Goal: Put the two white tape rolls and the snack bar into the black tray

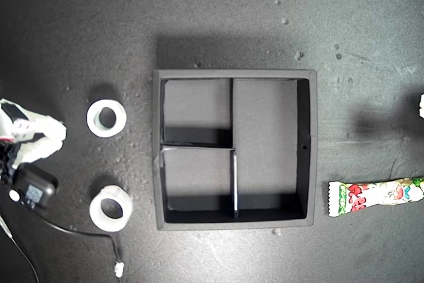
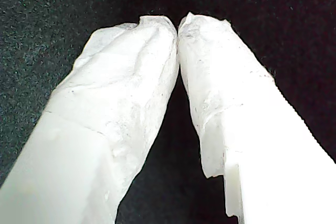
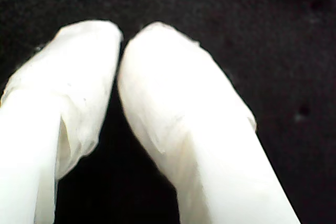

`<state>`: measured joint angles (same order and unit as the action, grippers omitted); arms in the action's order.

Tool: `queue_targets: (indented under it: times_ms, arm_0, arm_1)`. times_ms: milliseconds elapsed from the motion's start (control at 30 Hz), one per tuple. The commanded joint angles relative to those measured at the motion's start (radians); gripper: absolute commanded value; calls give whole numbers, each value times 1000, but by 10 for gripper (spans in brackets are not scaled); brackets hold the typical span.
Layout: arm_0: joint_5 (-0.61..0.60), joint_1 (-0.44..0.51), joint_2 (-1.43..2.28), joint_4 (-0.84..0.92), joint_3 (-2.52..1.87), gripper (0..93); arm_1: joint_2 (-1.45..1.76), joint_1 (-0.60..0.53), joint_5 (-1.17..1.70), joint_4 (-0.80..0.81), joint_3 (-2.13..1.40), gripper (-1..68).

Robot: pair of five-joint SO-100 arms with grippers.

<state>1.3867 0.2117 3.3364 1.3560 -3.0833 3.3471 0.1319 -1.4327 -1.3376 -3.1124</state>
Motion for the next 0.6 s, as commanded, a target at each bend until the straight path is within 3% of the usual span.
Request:
queue_targets:
  times_ms: [0, 67, 167, 200, 233, 333, 567]
  arm_0:
    - [48, -25, 48, 8, -55, 8]
    - [115, -34, 48, 2, -55, 17]
    - [75, -49, 48, -38, -55, 0]
    - [150, -35, 48, -38, -55, 0]
    - [143, -6, 48, -67, -55, 3]
    - [-97, 31, 48, -235, -55, 6]
    - [-244, -75, 48, -437, -55, 233]
  arm_1:
    - [3, -66, 104, 63, -12, 3]
    - [3, -84, 186, 144, -12, 6]
    - [3, -97, 314, 250, -12, -1]
    - [3, -89, 324, 261, -12, -2]
    - [3, -78, 321, 264, -12, -3]
    - [3, -72, 305, 307, -12, -3]
    - [3, -150, 454, 299, -12, -3]
